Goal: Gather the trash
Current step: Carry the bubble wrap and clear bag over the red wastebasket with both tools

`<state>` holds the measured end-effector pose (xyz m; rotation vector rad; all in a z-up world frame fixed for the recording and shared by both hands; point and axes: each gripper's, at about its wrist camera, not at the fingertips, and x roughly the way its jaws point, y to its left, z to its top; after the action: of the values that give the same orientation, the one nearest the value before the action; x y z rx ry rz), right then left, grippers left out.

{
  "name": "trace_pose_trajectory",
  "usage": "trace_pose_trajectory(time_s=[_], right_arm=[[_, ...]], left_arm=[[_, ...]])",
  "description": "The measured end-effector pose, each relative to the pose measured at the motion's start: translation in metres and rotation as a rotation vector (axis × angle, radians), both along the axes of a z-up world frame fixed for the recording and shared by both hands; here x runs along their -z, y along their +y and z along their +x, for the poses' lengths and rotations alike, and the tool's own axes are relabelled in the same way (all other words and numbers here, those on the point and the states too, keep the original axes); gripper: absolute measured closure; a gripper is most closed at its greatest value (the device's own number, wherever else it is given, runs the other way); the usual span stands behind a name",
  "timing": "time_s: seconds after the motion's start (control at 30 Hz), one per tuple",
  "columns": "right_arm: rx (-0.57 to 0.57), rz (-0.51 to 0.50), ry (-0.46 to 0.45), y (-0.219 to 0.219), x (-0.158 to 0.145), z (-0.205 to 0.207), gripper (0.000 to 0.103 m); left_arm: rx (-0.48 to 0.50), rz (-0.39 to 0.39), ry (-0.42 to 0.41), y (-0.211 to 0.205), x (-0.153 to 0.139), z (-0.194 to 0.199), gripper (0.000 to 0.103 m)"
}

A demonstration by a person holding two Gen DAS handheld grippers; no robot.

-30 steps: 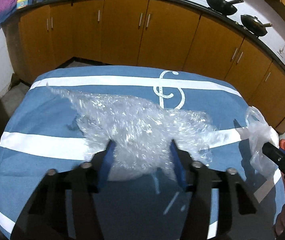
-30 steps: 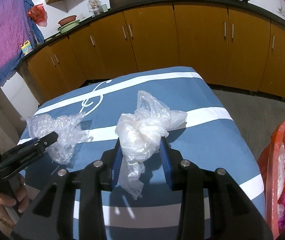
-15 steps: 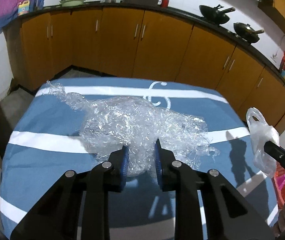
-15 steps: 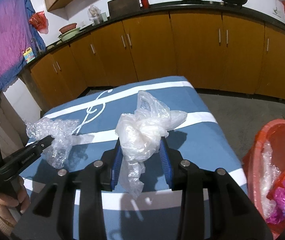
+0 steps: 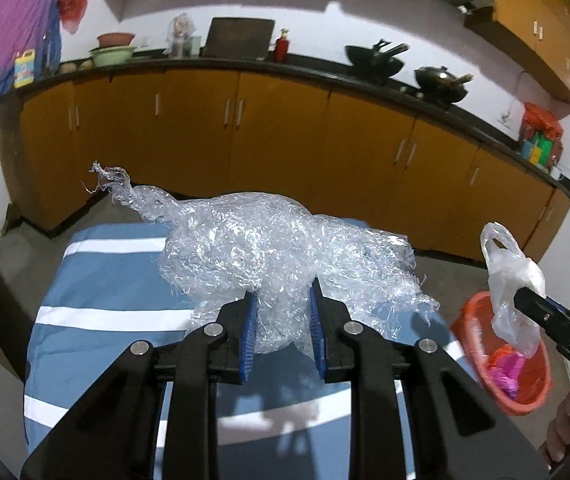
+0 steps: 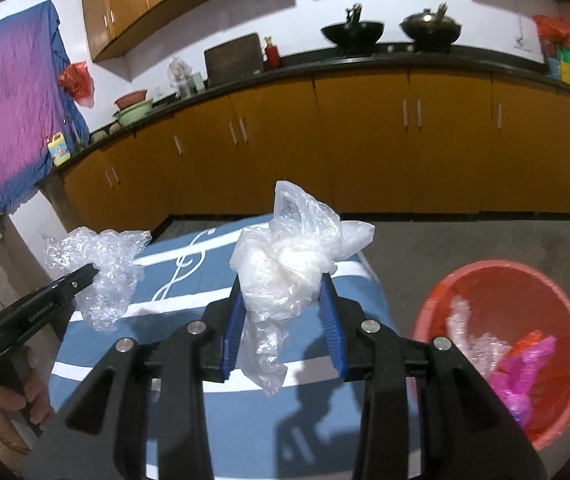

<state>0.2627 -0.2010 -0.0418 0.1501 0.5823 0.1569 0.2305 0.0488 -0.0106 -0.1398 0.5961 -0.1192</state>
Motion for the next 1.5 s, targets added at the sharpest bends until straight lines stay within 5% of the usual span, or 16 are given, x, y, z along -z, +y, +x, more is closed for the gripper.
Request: trace_pose_trajectory(time_s=[0.67, 1.5], right_arm=[[0.179, 0.015, -0.115, -0.116, -0.054, -0.112, 0.067], [0.335, 0.044, -0.027, -0.232, -0.008, -0.116, 0.067]], left_arm=[[0.162, 0.022, -0.053, -0.106, -0.042, -0.044, 0.08], [0.406, 0.087, 0.078, -0.262, 0.017, -0.042, 0.08]])
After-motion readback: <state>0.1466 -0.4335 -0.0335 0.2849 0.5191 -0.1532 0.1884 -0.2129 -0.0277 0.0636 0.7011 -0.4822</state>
